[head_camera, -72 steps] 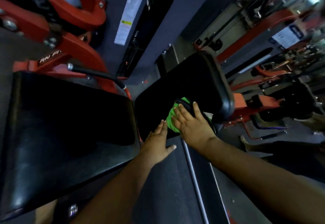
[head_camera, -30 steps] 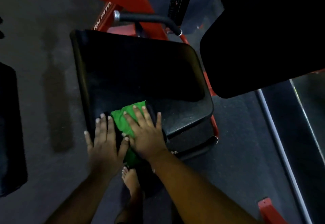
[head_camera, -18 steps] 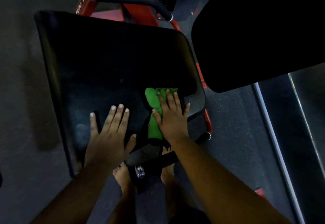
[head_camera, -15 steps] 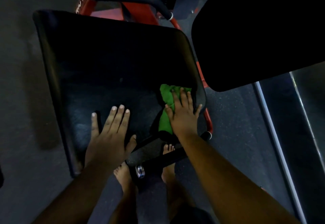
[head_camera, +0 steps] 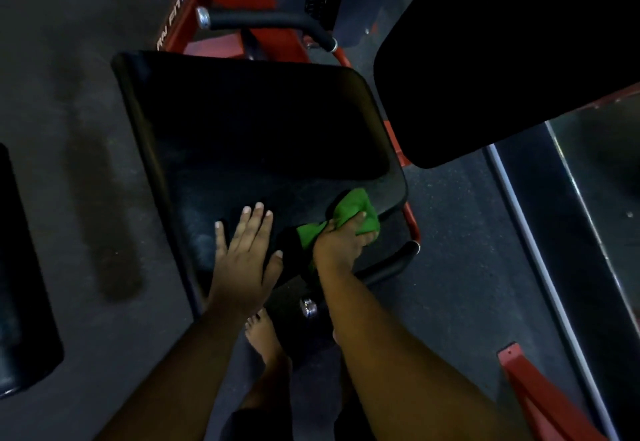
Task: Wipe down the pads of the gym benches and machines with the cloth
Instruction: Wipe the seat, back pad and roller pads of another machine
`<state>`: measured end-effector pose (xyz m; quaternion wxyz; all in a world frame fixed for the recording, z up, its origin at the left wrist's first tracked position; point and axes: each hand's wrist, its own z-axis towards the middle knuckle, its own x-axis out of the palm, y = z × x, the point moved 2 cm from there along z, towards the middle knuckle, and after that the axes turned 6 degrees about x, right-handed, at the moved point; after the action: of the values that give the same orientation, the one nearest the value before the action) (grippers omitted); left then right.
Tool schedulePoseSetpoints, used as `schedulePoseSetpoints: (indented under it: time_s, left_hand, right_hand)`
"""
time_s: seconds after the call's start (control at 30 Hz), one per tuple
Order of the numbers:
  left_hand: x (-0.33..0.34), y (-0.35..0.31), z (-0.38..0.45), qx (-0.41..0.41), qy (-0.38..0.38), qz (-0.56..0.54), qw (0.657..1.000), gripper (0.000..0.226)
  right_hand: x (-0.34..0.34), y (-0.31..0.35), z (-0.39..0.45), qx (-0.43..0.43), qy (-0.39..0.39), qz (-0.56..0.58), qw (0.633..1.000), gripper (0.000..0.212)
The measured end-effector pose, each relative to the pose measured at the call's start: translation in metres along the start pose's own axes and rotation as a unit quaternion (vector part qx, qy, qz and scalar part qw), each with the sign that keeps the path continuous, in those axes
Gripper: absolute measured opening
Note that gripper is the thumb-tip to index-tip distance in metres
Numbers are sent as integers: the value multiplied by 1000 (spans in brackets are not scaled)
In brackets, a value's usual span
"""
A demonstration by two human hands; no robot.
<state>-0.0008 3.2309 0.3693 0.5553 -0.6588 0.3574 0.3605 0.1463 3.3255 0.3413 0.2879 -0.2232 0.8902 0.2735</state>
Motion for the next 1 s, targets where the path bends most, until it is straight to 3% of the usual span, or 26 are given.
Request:
schedulePoseSetpoints:
  time_s: [0.13, 0.23, 0.33, 0.4, 0.5, 0.57, 0.8, 0.9, 0.93, 1.0]
  left_hand:
    - [-34, 15, -37, -91, -39, -102, 990, 71]
    - [-55, 27, -71, -207, -15, -168, 964, 74]
    - [-78, 19, -98, -311, 24, -286, 906, 56]
    - [-104, -4, -109, -330, 18, -403, 854, 46]
    - [-147, -42, -121, -339, -15, -508, 792, 23]
    - [-168, -60, -132, -341, -47, -552, 760, 21]
    - [-238, -103, -170, -320, -210, -531, 756, 27]
    - [-264, -118, -194, -311, -245, -545, 739, 27]
    - [-269, -120, -202, -306, -246, -540, 745, 24]
    - [-281, -123, -221, -286, -256, -476, 791, 18]
  right_hand:
    - [19, -11, -73, -26, 78, -73, 994, 76]
    - [24, -7, -108, -8, 147, -164, 975, 77]
    - [21, -3, -152, -115, 246, -183, 945, 61]
    - [11, -5, -188, -180, 298, -164, 923, 60]
    - [-15, -3, -226, -268, 301, -109, 909, 65]
    - [-32, 1, -241, -311, 289, -71, 903, 66]
    - [-94, 11, -289, -429, 350, 24, 832, 79]
    - [-104, 12, -305, -362, 377, 86, 848, 90]
    - [-105, 11, -311, -326, 406, 106, 847, 86]
    - [-105, 11, -329, -324, 433, 112, 833, 69]
